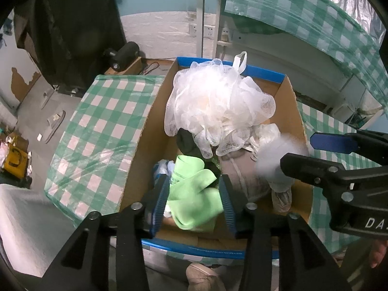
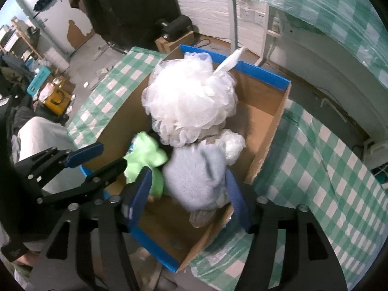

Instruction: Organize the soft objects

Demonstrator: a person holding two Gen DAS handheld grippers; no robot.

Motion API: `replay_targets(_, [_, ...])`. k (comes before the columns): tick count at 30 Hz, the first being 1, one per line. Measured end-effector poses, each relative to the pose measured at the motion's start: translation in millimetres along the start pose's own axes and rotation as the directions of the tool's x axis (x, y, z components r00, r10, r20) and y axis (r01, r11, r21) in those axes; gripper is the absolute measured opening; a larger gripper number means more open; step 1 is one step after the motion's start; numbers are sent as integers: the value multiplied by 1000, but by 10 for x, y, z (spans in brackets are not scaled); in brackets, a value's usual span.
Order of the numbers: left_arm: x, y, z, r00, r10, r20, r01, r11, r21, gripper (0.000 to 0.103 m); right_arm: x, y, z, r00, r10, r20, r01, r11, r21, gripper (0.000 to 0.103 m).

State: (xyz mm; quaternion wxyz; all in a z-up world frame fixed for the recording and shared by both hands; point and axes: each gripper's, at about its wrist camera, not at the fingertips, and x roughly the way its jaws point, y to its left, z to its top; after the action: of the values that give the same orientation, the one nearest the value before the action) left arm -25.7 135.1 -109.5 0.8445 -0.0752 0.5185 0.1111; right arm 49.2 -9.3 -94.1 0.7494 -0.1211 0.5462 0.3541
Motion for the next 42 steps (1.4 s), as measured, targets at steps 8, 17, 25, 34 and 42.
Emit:
replay_targets(8, [-132,6,36,1000,6,29,-6,1000,-4,53,-112,-72,16,999,-23,26,23,1000,22,70])
replay_targets(17, [-382,-54,102,996,23,91,-24,1000,14,70,-348,-168,15,993,-72,97,67,997,47,79])
replay_targets(25, [-609,-197,147,988,20,152,-28,999,47,87,-575,-298,-29,983,-115,146,102,990,93,81])
replay_targets(34, [-810,-379,187,982,-20,187,7,997,72,97,-918,-331,-101,960,-155,235,134,985,105,81])
replay_targets(42, [-996,-415,221,970,-41,238,32,999,42,102,-1157,-337,-168,943,-168,288,144,984,105,81])
